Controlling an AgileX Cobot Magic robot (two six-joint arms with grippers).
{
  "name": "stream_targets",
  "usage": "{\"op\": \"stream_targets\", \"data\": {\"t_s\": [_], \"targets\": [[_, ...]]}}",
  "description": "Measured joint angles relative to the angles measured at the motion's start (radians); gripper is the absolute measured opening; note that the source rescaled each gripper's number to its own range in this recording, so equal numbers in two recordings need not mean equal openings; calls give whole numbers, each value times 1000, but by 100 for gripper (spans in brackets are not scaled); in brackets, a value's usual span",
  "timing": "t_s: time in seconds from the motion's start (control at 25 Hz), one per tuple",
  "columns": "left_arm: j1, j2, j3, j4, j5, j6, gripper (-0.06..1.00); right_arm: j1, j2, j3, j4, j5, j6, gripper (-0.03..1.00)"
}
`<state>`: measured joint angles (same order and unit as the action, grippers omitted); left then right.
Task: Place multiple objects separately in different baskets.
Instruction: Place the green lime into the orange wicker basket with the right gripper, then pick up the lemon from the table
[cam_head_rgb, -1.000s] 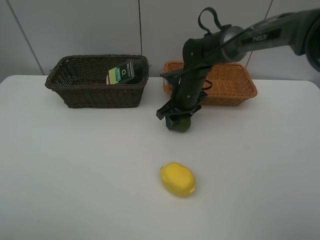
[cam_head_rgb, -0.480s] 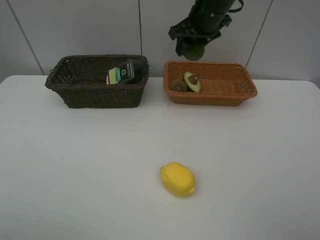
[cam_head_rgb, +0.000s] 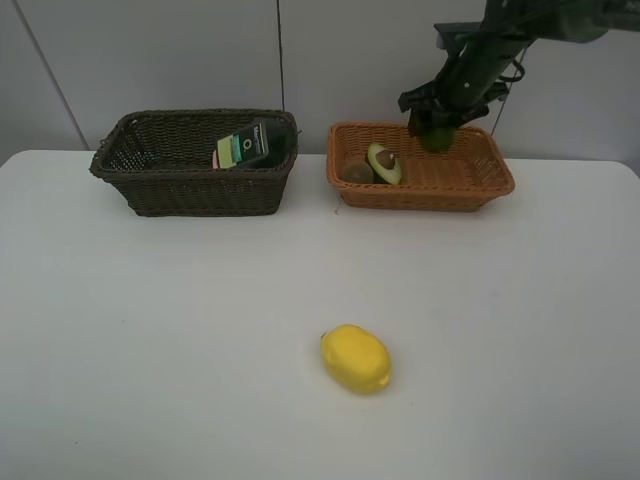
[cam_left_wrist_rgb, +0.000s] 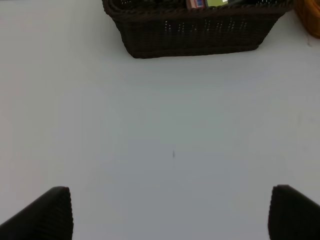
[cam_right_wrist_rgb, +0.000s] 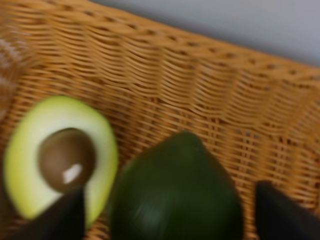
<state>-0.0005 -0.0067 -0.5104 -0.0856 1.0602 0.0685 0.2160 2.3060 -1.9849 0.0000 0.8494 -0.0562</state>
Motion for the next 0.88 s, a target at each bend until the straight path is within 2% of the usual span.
{"op": "stream_targets", "data": {"t_s": [0.04,0.08,0.2,0.32,0.56,0.76,0.88], "targets": [[0,0,0,0,0,0,100,-1,11,0,-9,0,10,83],[0,0,0,0,0,0,100,-1,18,0,-10,0,14,89],[0,0,0,0,0,0,100,-1,25,0,-11,30,18,96],[0,0,0,0,0,0,100,-1,10,0,0,96,21,98],[0,0,0,0,0,0,100,1,-94,3,32,347,22,98],[0,0,0,0,0,0,100,1,-244,147,54,362,74,98],[0,0,0,0,0,0,100,11,-390,337,54,363,93,98]]}}
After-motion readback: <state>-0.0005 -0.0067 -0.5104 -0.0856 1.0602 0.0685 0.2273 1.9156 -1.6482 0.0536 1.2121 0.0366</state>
